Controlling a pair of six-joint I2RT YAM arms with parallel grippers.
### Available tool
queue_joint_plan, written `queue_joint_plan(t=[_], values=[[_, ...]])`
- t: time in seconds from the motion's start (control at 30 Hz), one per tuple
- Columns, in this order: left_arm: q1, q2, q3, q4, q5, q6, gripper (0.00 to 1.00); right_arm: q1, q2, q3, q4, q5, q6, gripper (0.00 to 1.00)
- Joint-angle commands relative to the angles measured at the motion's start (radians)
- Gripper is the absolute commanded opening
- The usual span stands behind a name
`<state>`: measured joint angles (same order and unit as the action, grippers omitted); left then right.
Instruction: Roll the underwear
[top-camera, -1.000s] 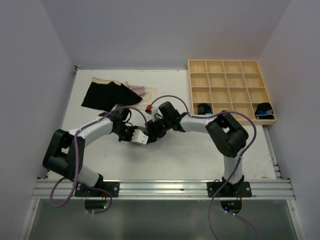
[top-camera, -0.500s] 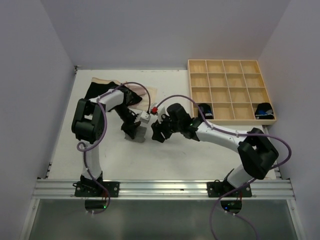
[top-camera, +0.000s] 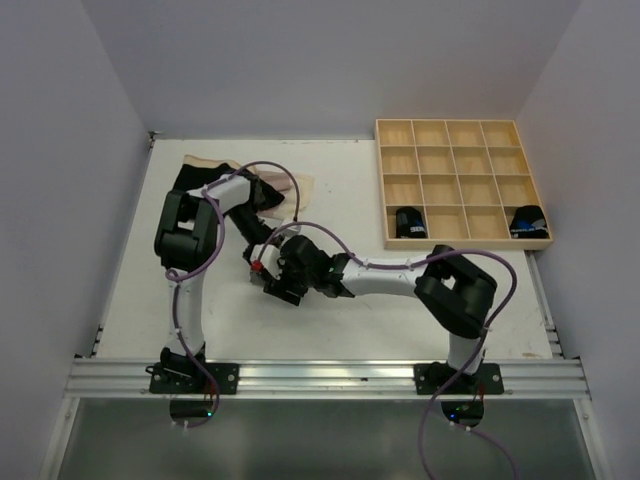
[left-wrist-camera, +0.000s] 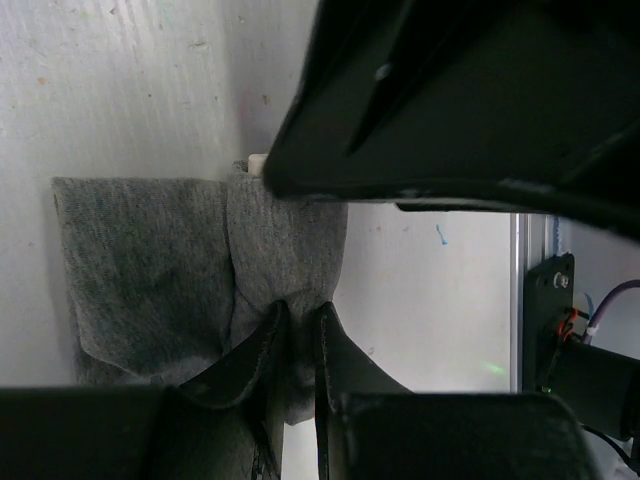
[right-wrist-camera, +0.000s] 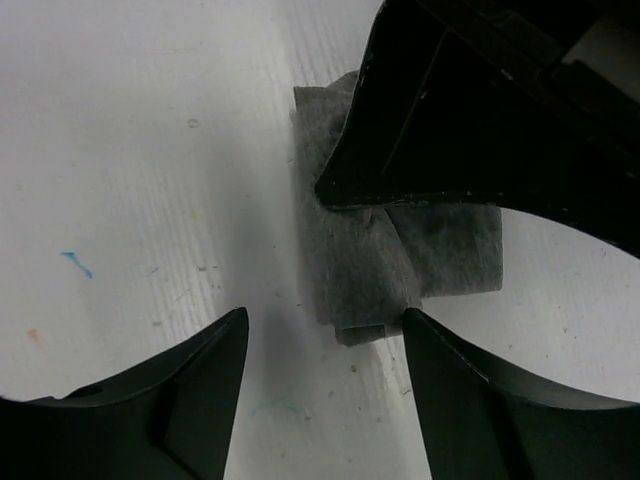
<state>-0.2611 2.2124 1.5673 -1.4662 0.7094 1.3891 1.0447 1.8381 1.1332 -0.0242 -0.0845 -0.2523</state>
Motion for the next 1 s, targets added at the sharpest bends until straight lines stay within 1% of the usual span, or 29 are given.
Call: queue_joint_plan(t=[0.0, 0.1, 0.2, 0.3, 0.33, 0.4, 0.43, 0.5, 0.57, 0.6, 0.63, 0.67, 0.7, 0.73, 0.77, 0.8, 0.87, 0.9, 0.97], values=[[0.002, 0.093, -0.027, 0.152, -0.113, 0.025, 0.15, 0.02, 0.029, 0.031, 0.13, 0.081, -0.099, 0.68], [0.002, 0.093, -0.029, 0.155, -0.111, 0.025, 0.16, 0.028, 0.065, 0.045, 0.141, 0.109, -0.111, 0.68], [0.002, 0.09, -0.035, 0.165, -0.116, 0.024, 0.17, 0.031, 0.099, 0.056, 0.144, 0.109, -0.125, 0.66], [0.002, 0.086, -0.036, 0.173, -0.117, 0.018, 0.18, 0.034, 0.133, 0.065, 0.116, 0.088, -0.133, 0.49], [0.002, 0.082, -0.038, 0.175, -0.116, 0.018, 0.18, 0.032, 0.135, 0.069, 0.107, 0.089, -0.133, 0.31], [0.008, 0.063, -0.041, 0.188, -0.099, 0.01, 0.23, 0.032, 0.132, 0.06, 0.099, 0.042, -0.124, 0.14], [0.013, 0.053, -0.041, 0.191, -0.09, 0.004, 0.24, 0.034, 0.131, 0.05, 0.098, 0.028, -0.116, 0.01], [0.025, 0.018, -0.041, 0.208, -0.065, -0.016, 0.25, 0.032, 0.13, 0.051, 0.051, -0.016, -0.093, 0.0], [0.037, -0.022, -0.05, 0.214, -0.018, -0.022, 0.29, 0.031, 0.138, 0.06, 0.027, -0.061, -0.081, 0.0], [0.058, -0.073, -0.053, 0.228, 0.005, -0.036, 0.35, 0.029, 0.141, 0.062, -0.017, -0.078, -0.058, 0.0], [0.072, -0.1, -0.055, 0.228, 0.031, -0.036, 0.39, 0.02, 0.145, 0.069, -0.032, -0.096, -0.045, 0.0], [0.109, -0.126, -0.053, 0.224, 0.082, -0.032, 0.42, 0.012, 0.153, 0.074, -0.061, -0.144, -0.032, 0.0], [0.131, -0.176, -0.05, 0.219, 0.106, -0.03, 0.45, 0.008, 0.156, 0.077, -0.072, -0.164, -0.001, 0.0], [0.15, -0.203, -0.052, 0.215, 0.13, -0.025, 0.47, -0.009, 0.161, 0.083, -0.083, -0.184, 0.016, 0.0], [0.193, -0.227, -0.053, 0.214, 0.163, -0.022, 0.48, -0.018, 0.168, 0.086, -0.095, -0.23, 0.031, 0.0], [0.216, -0.278, -0.062, 0.225, 0.177, -0.022, 0.5, -0.028, 0.17, 0.086, -0.098, -0.25, 0.065, 0.0], [0.256, -0.334, -0.084, 0.25, 0.203, -0.035, 0.5, -0.063, 0.184, 0.092, -0.108, -0.306, 0.102, 0.0], [0.307, -0.397, -0.104, 0.289, 0.211, -0.036, 0.5, -0.074, 0.197, 0.096, -0.112, -0.355, 0.14, 0.0], [0.362, -0.469, -0.183, 0.338, 0.217, -0.041, 0.51, -0.104, 0.217, 0.112, -0.128, -0.394, 0.169, 0.0]])
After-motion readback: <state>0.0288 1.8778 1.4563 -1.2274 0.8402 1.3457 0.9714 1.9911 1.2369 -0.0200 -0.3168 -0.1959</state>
